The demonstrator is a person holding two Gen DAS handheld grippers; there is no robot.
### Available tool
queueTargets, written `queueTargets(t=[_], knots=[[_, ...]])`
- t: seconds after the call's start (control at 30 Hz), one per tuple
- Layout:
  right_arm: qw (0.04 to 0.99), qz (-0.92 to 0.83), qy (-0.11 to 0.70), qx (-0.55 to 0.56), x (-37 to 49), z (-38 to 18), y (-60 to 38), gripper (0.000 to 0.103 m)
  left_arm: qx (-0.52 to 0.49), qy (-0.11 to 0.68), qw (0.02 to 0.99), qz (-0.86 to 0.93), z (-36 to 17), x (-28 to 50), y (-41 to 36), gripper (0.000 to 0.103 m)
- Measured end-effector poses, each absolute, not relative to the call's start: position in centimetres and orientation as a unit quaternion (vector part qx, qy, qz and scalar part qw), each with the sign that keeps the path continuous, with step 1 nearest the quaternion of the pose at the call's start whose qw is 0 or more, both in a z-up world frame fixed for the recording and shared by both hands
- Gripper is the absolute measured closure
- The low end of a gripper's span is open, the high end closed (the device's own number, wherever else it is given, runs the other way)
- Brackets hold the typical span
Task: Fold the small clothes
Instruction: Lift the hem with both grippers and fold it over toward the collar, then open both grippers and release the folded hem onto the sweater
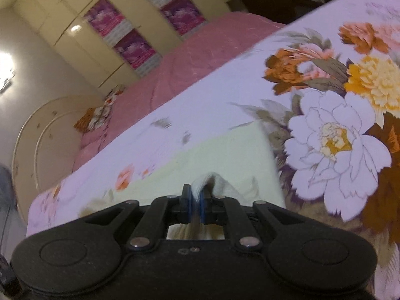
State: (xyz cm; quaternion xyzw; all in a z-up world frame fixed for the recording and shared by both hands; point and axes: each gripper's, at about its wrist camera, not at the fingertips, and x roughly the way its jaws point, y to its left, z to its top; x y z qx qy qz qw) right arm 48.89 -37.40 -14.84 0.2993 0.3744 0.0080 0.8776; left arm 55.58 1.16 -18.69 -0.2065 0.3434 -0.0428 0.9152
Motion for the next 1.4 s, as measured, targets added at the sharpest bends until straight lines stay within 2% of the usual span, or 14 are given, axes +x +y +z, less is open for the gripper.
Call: queueTargets(t=[0.07,0.13,0.2,0.23,0.27,0.33,0.53,0.63,0.7,0.77,0.8,0.93,1.17,1.4], knots=[[0.880,0.000,0.368,0.301,49.6,-15.2,-37.7,0.085,-0.212,0.348,0.912,-0.044,-18.8,56.3,1.3,0.093],[0.888,-0.012,0.362,0.284,49.9,-15.3,-37.6,0.083,-0.215,0.345,0.913,-0.047,-18.7,56.7,1.4,0.085],[0.894,-0.018,0.352,0.276,50.0,-15.1,-37.9,0.071,-0.214,0.334,0.917,-0.040,-18.3,56.6,1.9,0.053],[0.898,-0.021,0.345,0.274,50.0,-15.0,-38.0,0.059,-0.209,0.318,0.924,-0.026,-18.0,56.3,2.2,0.023],[0.902,-0.026,0.337,0.270,50.0,-14.8,-38.2,0.049,-0.202,0.303,0.931,-0.011,-17.6,55.9,2.5,0.017],[0.910,-0.033,0.326,0.255,49.9,-14.3,-38.5,0.046,-0.191,0.299,0.935,-0.014,-17.3,55.7,3.1,0.017],[0.919,-0.042,0.329,0.214,49.9,-14.1,-38.7,0.048,-0.131,0.335,0.933,-0.012,-19.0,55.0,3.1,0.017],[0.918,-0.037,0.346,0.191,50.1,-14.7,-38.2,0.050,-0.108,0.352,0.929,-0.013,-20.3,54.8,2.7,0.031],[0.919,-0.034,0.359,0.161,50.5,-15.0,-37.2,0.059,-0.090,0.363,0.927,0.007,-21.1,54.9,2.5,0.037],[0.917,-0.039,0.376,0.125,51.1,-15.5,-36.3,0.080,-0.098,0.362,0.927,0.020,-21.7,54.7,2.8,0.037],[0.915,-0.045,0.388,0.105,51.5,-16.0,-35.9,0.084,-0.097,0.360,0.928,0.022,-21.7,54.6,2.9,0.037],[0.917,-0.070,0.384,0.075,51.8,-16.7,-36.3,0.084,-0.100,0.363,0.926,0.036,-20.9,54.2,3.1,0.037],[0.928,-0.029,0.361,0.092,49.3,-14.0,-35.0,0.074,-0.066,0.329,0.942,-0.012,-17.8,52.1,0.5,0.036],[0.921,0.012,0.378,0.094,49.1,-14.3,-31.8,0.071,-0.050,0.355,0.932,-0.045,-18.1,53.3,-3.4,0.036]])
